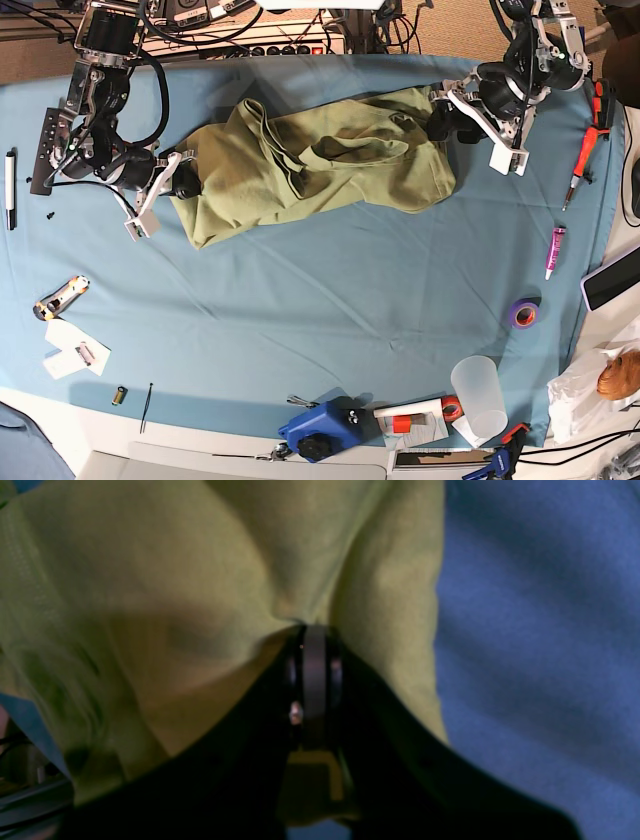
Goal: Layout the t-shirt on the table in an organized manner, then fold the t-shirt properly
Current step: 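Grasp the other strip end with the left gripper and fold it inward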
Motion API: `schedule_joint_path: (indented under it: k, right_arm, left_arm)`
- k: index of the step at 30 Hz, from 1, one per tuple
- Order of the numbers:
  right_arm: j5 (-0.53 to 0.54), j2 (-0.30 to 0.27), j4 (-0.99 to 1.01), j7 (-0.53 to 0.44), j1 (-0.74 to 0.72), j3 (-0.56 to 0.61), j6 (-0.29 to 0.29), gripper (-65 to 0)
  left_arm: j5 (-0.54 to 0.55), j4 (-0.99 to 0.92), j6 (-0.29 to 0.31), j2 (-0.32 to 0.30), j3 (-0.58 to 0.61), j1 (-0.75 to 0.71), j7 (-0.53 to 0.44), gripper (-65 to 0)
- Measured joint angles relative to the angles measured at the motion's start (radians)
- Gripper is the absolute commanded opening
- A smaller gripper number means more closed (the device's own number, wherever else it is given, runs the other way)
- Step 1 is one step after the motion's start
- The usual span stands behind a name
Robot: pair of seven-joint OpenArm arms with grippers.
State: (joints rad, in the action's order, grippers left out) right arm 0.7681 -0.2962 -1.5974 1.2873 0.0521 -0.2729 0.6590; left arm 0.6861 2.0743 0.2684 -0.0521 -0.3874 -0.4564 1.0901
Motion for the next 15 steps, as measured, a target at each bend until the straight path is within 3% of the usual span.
schedule_joint_path:
  k: [3,9,13,15]
  right_arm:
    - [0.0,0.0,0.0,0.0,0.0,0.0,0.0,-65.0]
    - [0.0,0.0,0.0,0.004,0.0,0.0,0.0,-65.0]
    - [0.0,0.0,0.0,0.007,0.0,0.0,0.0,-65.0]
    - [0.0,0.0,0.0,0.007,0.0,0.0,0.0,-65.0]
  left_arm:
    - [0.05,-0.033,0.002,0.032,0.001,0.009,0.0,-31.1]
    - [0.072,-0.177,0.003,0.033,-0.001,0.079,-0.008,-31.1]
    - [0.181,-0.274,0.024,0.03,-0.007,0.107,0.004,-31.5]
    - [0.217,-0.3,0.028,0.03,-0.007,0.111,0.005,-36.7]
